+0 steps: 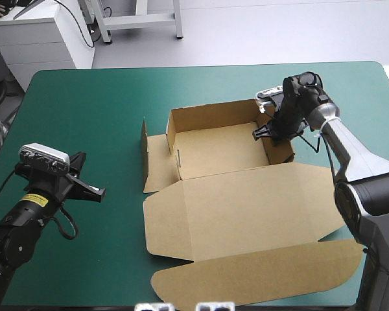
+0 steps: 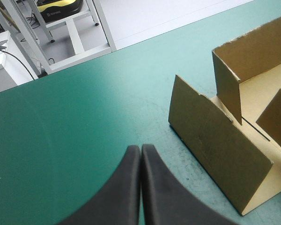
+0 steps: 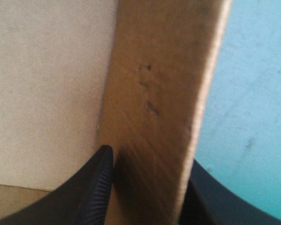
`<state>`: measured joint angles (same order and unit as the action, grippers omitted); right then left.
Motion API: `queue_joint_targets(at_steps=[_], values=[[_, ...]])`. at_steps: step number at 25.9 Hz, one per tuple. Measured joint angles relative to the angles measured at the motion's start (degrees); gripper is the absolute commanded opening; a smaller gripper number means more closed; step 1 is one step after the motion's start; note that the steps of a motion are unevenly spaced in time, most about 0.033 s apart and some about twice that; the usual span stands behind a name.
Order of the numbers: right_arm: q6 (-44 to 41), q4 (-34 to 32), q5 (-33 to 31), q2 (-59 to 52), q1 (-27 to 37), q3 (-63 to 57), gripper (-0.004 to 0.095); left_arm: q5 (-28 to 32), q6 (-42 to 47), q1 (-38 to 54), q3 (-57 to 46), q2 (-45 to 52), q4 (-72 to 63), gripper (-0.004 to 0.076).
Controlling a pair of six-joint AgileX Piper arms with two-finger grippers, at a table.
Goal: Fold the box
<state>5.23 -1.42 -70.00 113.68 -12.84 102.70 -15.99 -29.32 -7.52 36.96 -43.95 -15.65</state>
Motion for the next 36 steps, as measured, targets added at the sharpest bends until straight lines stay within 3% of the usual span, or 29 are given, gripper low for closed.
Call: queue_joint_targets(at_steps=[21, 36], values=[[1.12, -0.51, -1.32, -9.89, -0.05, 7.70, 0.0400, 0.00, 0.00, 0.00, 0.00, 0.00, -0.05, -0.0008], [1.12, 0.01, -1.09, 1.86, -0.05, 7.70, 0.0398, 0.00, 0.00, 0.00, 0.00, 0.00, -0.05, -0.0008]])
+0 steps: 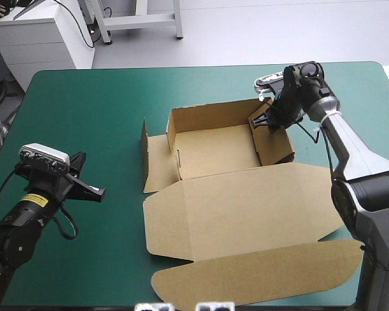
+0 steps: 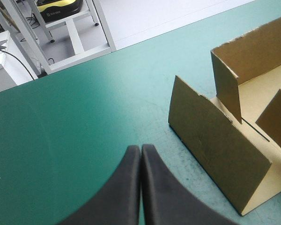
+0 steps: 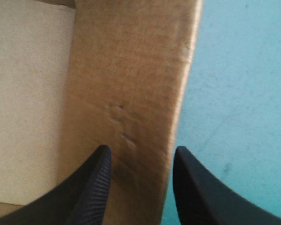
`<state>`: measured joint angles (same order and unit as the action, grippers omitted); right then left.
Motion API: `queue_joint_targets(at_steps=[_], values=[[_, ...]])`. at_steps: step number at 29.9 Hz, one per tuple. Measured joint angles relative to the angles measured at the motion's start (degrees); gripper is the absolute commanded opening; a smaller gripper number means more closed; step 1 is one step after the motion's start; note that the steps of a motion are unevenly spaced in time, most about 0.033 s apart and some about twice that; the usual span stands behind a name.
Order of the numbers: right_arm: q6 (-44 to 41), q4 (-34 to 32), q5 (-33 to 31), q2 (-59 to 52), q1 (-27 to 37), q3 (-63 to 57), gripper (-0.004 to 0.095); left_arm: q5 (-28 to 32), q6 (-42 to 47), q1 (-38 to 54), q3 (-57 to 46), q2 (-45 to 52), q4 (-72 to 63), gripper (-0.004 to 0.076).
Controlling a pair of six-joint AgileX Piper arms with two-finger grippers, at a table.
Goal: Fold the box
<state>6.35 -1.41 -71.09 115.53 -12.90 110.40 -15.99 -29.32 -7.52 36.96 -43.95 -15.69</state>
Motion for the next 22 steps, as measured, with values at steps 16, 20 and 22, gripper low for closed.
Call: queue_joint_targets(at_steps=[16, 20, 22], values=[[-2.60, 0.47, 0.63, 3.24, 0.11, 0.23, -0.0018, 0.00, 0.05, 0.00, 0.00, 0.00, 0.00, -0.0008], [-2.60, 0.53, 0.69, 2.44, 0.06, 0.23, -0.0018, 0.00, 0.23, 0.00, 0.00, 0.00, 0.00, -0.0008], [-2.60, 0.27, 0.69, 1.16, 0.00, 0.23, -0.0018, 0.00, 0.23, 0.00, 0.00, 0.00, 0.00, -0.0008]])
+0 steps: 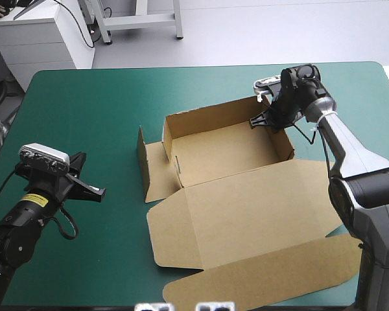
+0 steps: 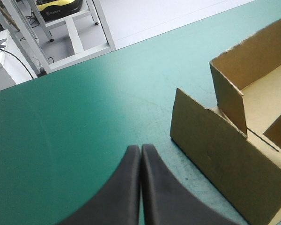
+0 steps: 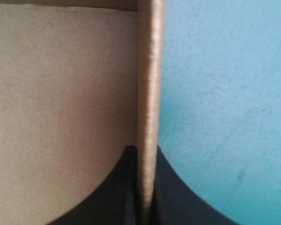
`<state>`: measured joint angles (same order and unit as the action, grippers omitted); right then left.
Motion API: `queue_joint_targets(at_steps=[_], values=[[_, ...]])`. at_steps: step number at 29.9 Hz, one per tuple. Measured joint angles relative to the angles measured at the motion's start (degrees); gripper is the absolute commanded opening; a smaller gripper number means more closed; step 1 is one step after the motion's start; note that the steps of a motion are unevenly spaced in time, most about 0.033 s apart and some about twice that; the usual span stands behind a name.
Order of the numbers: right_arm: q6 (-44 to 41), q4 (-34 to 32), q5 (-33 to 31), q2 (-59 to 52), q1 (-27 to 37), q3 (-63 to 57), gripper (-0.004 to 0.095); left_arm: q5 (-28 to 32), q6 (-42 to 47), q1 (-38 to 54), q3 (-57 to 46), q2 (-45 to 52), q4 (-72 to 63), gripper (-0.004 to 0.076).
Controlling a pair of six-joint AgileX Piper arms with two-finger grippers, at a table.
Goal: Fold the box
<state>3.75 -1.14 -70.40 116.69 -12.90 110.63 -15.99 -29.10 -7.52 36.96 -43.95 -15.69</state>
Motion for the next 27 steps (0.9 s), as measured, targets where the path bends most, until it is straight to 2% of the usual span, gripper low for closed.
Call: queue_joint_targets(at_steps=[8, 17, 23, 27], values=[[-0.42, -5.15, -0.74, -10.33, 0.04, 0.05, -0.0020, -0.05, 0.00, 0.00, 0.00, -0.49, 0.00, -0.0008], [-2.32, -5.02, -0.97, -21.39, 3.88, 0.37, -0.0019, -0.05, 1.39, 0.00, 0.00, -3.18, 0.00, -0.0008], [-3.22, -0.30, -0.97, -24.81, 9.58, 2.83, -0.0019, 0.76, 1.92, 0.00, 0.00, -5.19, -0.01, -0.0008], [-3.35, 2.57, -0.97, -25.38, 10.79, 3.43, -0.0018, 3.50, 2.20, 0.00, 0.00, -7.34, -0.94, -0.0008]])
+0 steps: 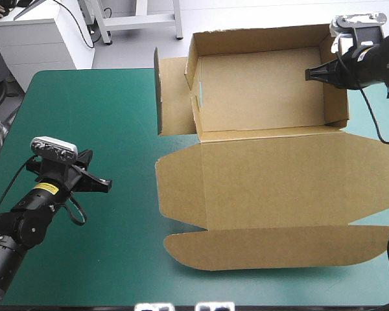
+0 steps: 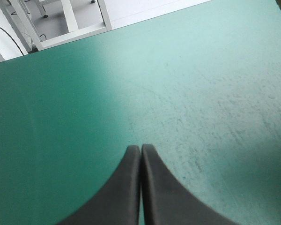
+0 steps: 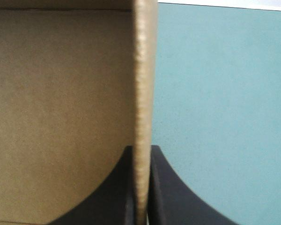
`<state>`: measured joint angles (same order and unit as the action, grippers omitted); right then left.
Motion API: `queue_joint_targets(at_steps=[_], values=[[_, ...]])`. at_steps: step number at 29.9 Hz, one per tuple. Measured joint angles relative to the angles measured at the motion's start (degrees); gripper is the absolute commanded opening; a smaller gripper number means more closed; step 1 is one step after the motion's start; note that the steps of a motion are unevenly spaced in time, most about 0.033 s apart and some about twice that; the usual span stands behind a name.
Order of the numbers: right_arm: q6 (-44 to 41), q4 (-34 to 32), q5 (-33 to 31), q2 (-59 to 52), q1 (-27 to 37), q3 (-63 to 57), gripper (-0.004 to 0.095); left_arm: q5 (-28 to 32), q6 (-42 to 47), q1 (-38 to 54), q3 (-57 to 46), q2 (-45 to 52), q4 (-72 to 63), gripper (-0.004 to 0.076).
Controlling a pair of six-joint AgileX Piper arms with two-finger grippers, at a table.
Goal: Fold the box
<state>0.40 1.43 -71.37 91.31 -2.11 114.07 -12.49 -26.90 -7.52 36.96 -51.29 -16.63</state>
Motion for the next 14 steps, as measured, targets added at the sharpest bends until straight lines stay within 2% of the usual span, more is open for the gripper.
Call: queue_joint_targets(at_steps=[9, 14], values=[[0.85, 1.65, -0.04, -0.05, 0.08, 0.05, -0.0018, 8.22, 0.38, 0.00, 0.86, -8.46, -4.02, -0.0008], [1.53, 1.80, -0.04, -0.05, 0.08, 0.05, -0.0018, 8.15, 0.38, 0.00, 7.48, -15.05, -6.15, -0.0008]])
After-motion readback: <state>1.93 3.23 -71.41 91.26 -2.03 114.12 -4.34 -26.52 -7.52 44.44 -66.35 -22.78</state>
